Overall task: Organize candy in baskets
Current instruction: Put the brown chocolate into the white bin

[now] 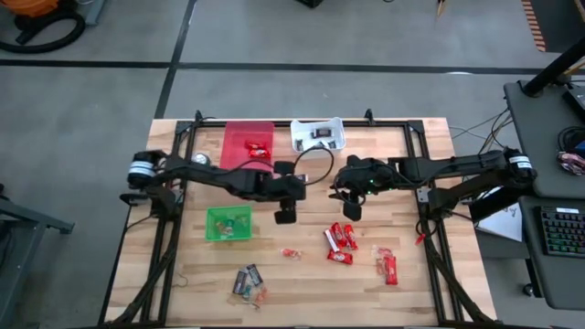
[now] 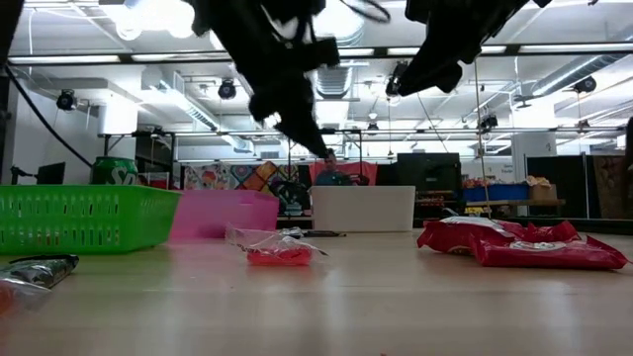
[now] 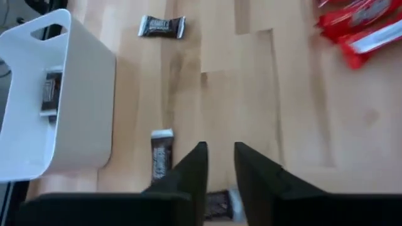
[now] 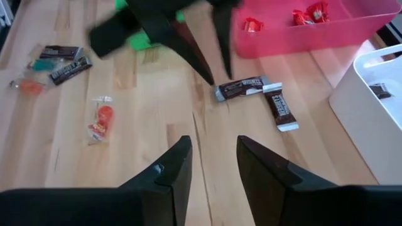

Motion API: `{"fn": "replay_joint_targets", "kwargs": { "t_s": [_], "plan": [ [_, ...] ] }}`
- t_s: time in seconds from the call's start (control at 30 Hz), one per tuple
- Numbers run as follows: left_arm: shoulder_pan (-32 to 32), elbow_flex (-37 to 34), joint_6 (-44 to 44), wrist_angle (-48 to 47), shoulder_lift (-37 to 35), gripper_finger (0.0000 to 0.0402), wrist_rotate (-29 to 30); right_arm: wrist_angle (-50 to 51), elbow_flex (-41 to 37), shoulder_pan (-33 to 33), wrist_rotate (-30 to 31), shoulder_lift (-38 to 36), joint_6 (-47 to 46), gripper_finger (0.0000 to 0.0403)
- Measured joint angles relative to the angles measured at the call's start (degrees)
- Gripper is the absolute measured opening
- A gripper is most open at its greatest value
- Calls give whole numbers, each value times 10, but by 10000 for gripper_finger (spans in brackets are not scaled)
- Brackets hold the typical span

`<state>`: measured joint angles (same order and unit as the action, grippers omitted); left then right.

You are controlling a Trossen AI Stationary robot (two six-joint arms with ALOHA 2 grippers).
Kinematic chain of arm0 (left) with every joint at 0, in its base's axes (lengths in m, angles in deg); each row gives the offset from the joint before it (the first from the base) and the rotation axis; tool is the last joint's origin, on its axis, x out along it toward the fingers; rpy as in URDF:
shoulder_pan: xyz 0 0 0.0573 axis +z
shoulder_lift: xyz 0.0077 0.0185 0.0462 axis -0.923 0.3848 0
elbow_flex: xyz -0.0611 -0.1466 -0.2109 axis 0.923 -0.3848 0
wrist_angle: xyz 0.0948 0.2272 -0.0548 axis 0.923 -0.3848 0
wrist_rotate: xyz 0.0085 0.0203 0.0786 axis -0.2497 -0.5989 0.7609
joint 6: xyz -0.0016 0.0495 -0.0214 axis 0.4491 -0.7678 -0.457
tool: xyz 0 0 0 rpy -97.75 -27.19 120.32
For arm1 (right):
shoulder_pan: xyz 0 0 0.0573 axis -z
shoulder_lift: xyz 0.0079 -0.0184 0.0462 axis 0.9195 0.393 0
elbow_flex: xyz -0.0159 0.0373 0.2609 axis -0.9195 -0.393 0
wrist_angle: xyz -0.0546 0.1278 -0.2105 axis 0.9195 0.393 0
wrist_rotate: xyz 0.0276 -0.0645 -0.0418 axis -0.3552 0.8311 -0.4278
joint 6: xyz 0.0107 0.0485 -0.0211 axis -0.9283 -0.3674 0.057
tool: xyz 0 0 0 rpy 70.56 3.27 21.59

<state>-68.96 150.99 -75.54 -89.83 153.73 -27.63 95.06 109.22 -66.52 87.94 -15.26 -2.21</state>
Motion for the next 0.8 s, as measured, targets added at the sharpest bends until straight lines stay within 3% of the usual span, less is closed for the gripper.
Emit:
{"fn": "replay_joint_targets", "kwargs": {
  "t_s": [0.3,0.8],
  "plan": [
    [73,25,-47,6,91,161,-2,1,0,-1,0,0,21,121],
    [135,26,-66,42,153,168,-42,-5,-8,-1,0,0,28,123]
  ]
}}
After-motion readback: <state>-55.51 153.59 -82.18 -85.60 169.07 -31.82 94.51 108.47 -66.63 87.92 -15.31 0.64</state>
